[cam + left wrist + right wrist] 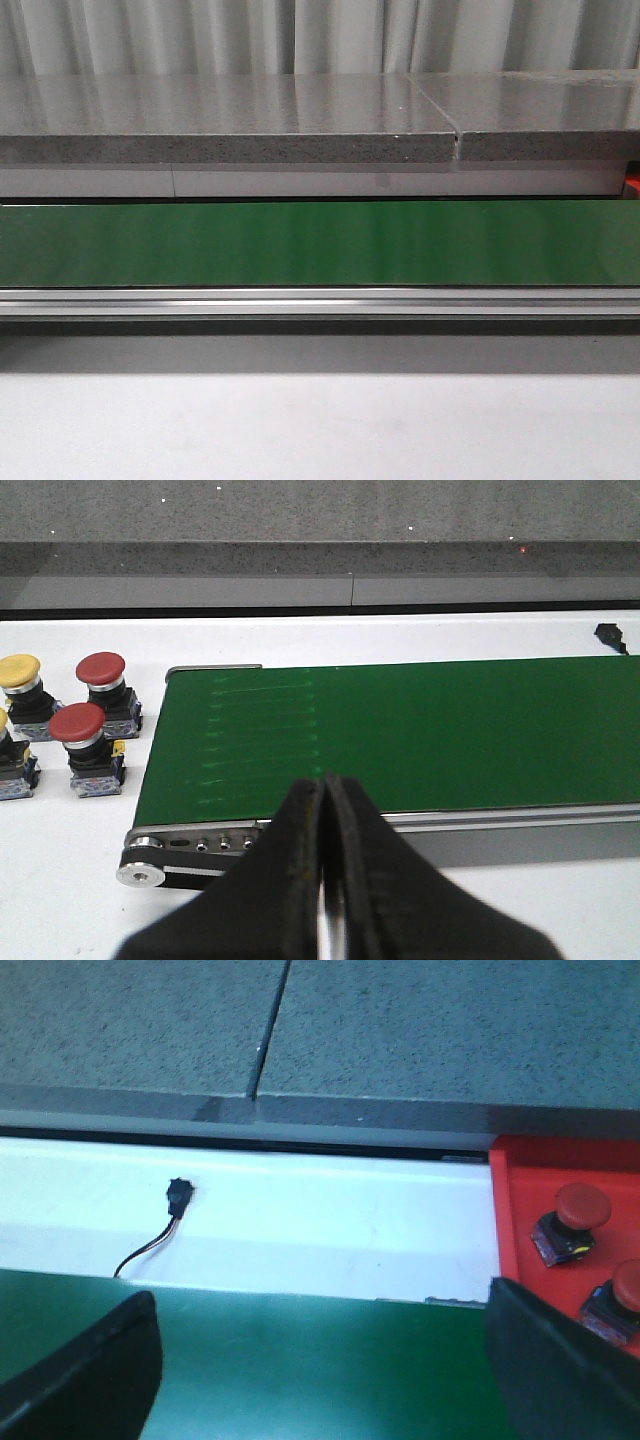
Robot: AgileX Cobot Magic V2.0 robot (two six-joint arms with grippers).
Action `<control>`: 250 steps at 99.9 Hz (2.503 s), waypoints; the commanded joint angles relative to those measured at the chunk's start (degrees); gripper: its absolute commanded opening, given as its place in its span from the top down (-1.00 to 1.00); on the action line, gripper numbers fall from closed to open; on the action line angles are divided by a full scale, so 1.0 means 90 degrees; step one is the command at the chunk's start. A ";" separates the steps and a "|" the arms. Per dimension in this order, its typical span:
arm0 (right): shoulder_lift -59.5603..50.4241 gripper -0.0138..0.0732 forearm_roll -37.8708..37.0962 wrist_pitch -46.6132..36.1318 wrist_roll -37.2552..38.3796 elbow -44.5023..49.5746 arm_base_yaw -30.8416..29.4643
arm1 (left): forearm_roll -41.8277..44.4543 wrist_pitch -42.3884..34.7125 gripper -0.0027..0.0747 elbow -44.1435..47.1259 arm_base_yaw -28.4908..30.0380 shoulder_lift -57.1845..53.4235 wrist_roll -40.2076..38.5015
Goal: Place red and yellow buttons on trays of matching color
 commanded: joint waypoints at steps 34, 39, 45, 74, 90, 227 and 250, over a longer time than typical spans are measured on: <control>-0.2442 -0.80 0.0141 -0.0330 -0.0157 0.1998 0.0086 | -0.0078 -0.0461 0.98 -0.0172 -0.0049 0.0052 -0.0010; -0.2716 -0.78 0.0141 -0.0337 -0.0157 0.2180 0.0086 | -0.0078 -0.0461 0.98 -0.0172 -0.0049 0.0052 -0.0010; -0.2935 -0.68 0.0141 -0.0330 -0.0157 0.2338 0.0086 | -0.0078 -0.0461 0.98 -0.0172 -0.0049 0.0052 -0.0010; -0.3167 0.67 0.0141 -0.0282 -0.0157 0.2485 0.0086 | -0.0078 -0.0461 0.98 -0.0172 -0.0049 0.0052 -0.0010; -0.3167 0.83 0.0141 -0.0282 -0.0157 0.2485 0.0086 | -0.0078 -0.0461 0.98 -0.0172 -0.0049 0.0052 -0.0010; -0.3147 0.83 0.0141 -0.0282 -0.0157 0.2485 0.0086 | -0.0078 -0.0368 -0.71 -0.0142 -0.0049 0.0052 -0.0010; -0.3147 0.83 0.0141 -0.0282 -0.0157 0.2485 0.0086 | 0.0169 -0.0408 -0.71 -0.0342 0.0021 0.0132 -0.0454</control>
